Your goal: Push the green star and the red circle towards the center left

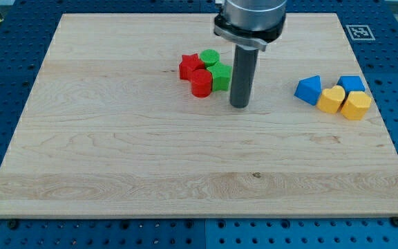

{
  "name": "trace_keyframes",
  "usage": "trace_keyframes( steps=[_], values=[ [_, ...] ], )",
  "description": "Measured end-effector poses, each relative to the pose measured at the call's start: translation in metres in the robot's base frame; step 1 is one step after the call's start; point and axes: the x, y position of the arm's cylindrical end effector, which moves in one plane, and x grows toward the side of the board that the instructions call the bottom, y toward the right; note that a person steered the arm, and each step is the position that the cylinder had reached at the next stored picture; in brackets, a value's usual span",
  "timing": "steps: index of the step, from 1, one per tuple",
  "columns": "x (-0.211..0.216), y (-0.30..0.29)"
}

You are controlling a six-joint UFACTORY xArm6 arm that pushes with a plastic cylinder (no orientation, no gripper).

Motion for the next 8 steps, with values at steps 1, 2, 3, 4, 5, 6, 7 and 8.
trace_keyframes(
  steps=[1,2,3,4,5,6,7,8],
  values=[
    [-0.034,0.015],
    [-0.066,0.020],
    [-0.066,0.015],
    [-0.066,-0.015],
    [-0.062,-0.034],
    [-0.049,-0.039],
    [-0.028,-0.040],
    [-0.010,-0.042]
  ],
)
